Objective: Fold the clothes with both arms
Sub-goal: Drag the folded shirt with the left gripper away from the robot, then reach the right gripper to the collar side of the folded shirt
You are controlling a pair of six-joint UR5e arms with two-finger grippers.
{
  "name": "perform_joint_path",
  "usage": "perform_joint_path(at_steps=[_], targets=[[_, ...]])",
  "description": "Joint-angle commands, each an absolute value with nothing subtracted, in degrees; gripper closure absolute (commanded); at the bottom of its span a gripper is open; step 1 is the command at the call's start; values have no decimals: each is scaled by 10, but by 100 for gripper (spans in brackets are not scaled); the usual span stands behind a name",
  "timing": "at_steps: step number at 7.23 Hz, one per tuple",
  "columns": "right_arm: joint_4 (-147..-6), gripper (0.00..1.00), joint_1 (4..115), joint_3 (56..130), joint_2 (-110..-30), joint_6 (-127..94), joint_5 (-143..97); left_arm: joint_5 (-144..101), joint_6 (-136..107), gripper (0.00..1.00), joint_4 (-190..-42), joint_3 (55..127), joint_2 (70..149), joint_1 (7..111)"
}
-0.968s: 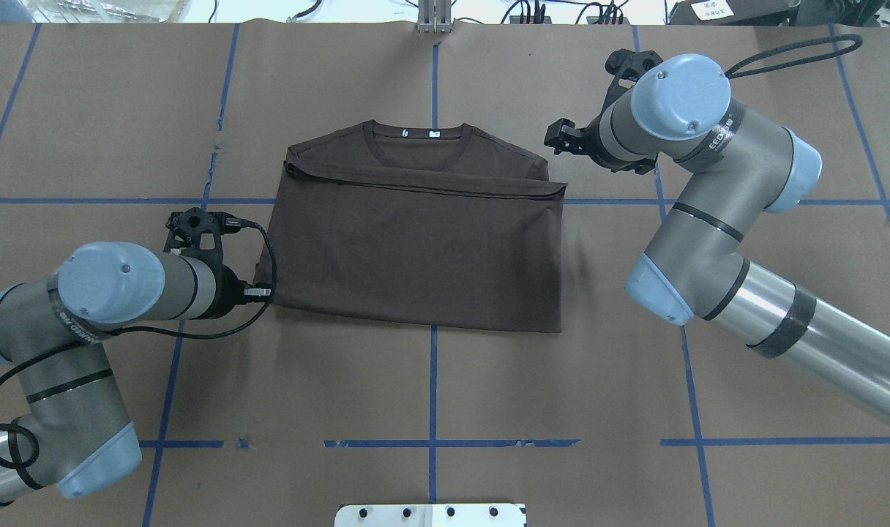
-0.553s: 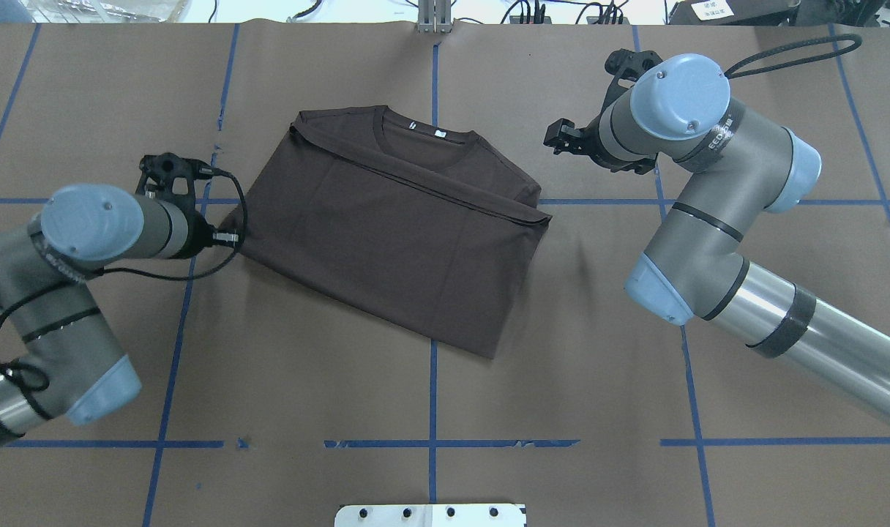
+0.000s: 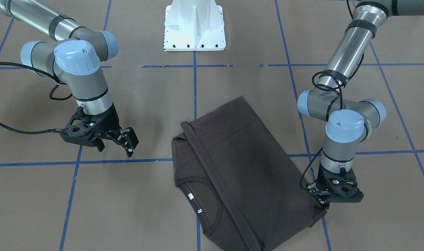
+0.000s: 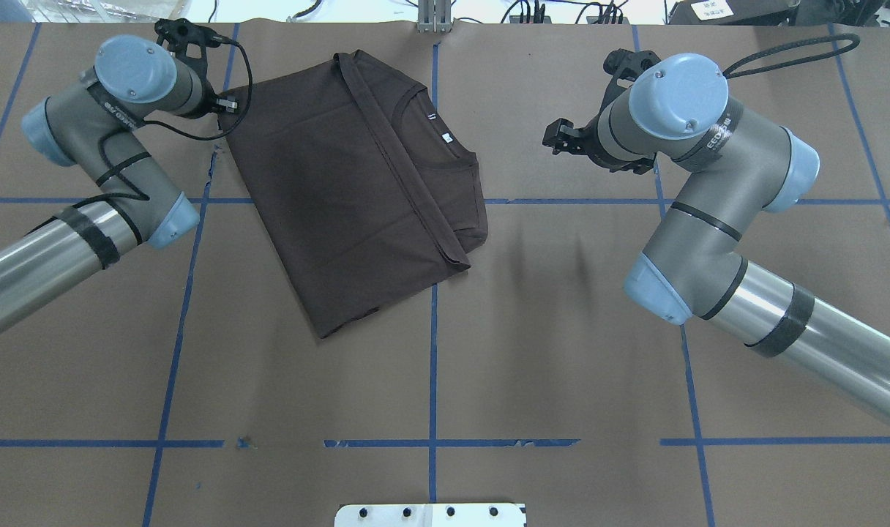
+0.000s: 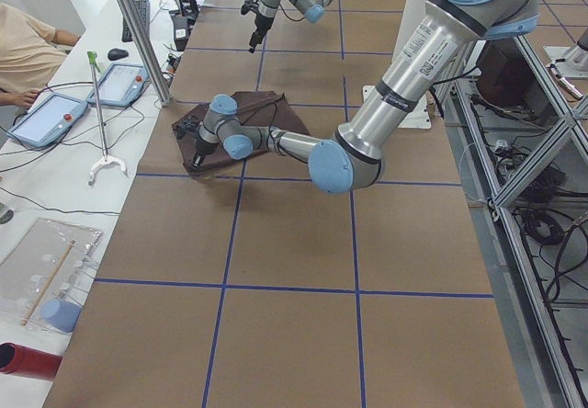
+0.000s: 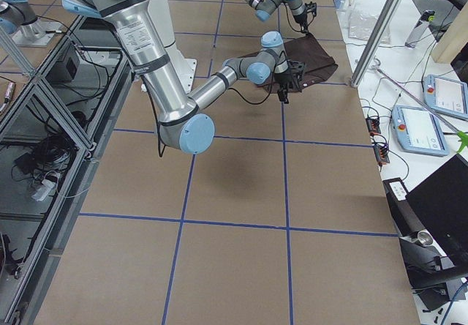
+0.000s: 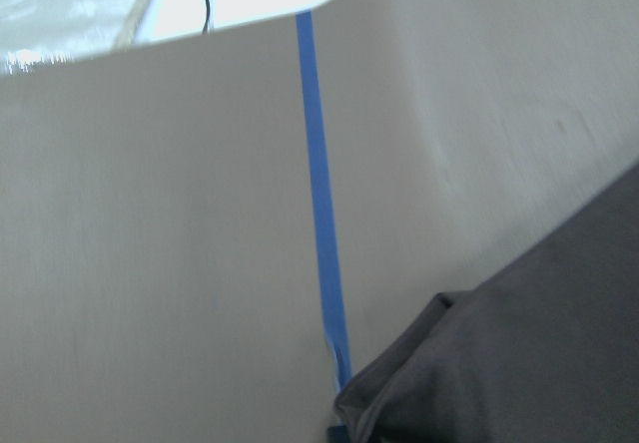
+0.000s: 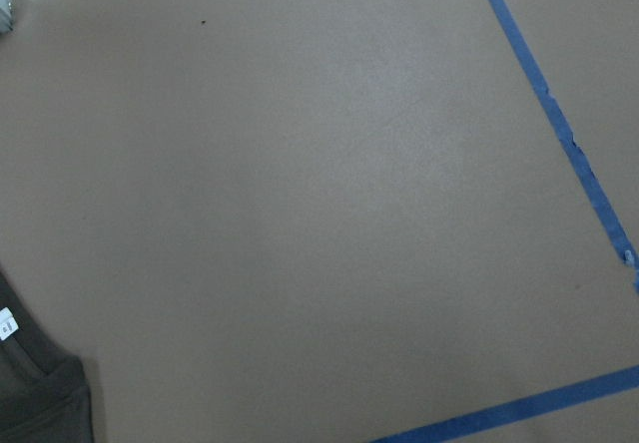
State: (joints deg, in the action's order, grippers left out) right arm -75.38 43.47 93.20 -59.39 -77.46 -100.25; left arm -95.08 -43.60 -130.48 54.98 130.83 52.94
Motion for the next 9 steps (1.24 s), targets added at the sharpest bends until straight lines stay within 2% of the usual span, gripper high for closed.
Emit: perform_joint_path(at_steps=[1, 2, 3, 4, 5, 6, 8, 9], targets=[[-753, 0, 420, 926, -585, -797, -997, -952, -373, 1, -1326, 521, 1325, 548], [-753, 1, 407, 924, -579, -835, -994, -973, -360, 0, -1325, 533, 1324, 552], [-753, 5, 390, 894, -540, -872, -976, -994, -328, 0, -1325, 549, 1316, 555], [-755, 16, 375, 848, -489, -919, -943, -1015, -325, 0, -1325, 576, 1299, 555], [-755, 20, 351, 809, -455, -944, -912, -1023, -326, 0, -1326, 597, 1285, 555], [-755, 20, 335, 789, -434, -944, -883, -1023, -328, 0, -1326, 606, 1277, 555], [-755, 30, 320, 714, -387, -940, -867, -1023, -331, 0, -1327, 610, 1274, 555], [-752, 41, 311, 707, -385, -940, -864, -1023, -332, 0, -1327, 612, 1273, 555]])
